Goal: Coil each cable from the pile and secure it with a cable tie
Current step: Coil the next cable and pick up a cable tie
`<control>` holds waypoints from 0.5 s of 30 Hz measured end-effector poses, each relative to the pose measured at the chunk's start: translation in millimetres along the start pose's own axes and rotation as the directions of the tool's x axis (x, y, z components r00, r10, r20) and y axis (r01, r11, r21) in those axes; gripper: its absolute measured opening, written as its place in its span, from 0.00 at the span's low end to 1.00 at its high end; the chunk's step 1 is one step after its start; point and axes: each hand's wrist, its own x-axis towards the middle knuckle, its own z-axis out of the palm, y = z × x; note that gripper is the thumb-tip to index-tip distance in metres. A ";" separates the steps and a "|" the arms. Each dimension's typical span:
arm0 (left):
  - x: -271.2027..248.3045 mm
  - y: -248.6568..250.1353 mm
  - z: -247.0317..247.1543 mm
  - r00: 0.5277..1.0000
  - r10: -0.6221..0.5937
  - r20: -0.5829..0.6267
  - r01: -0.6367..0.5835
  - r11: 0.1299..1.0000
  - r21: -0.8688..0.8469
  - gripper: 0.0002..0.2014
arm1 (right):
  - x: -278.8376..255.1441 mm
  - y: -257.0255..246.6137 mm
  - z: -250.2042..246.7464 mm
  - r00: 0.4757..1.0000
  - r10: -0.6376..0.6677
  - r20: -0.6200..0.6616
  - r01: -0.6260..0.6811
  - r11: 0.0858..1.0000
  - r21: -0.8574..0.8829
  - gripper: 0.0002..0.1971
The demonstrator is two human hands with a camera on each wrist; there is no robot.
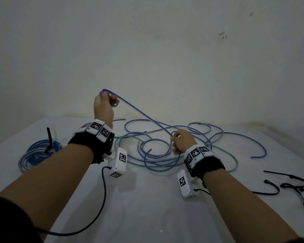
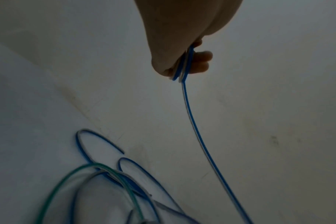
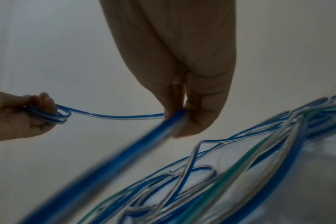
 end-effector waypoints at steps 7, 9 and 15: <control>-40.3 -29.4 15.0 0.791 -0.044 0.610 -0.301 0.840 0.451 0.09 | -10.0 -16.4 7.1 0.970 -0.085 0.227 0.068 0.994 0.081 0.10; -44.2 -35.6 12.2 0.718 -0.133 0.684 -0.332 0.798 0.504 0.10 | -11.9 -17.6 5.7 0.956 -0.108 0.272 0.083 0.991 0.102 0.08; -52.0 -39.5 9.6 0.543 -0.357 0.760 -0.412 0.676 0.611 0.10 | -15.2 -19.8 -1.0 0.915 -0.127 0.384 -0.060 0.897 0.438 0.03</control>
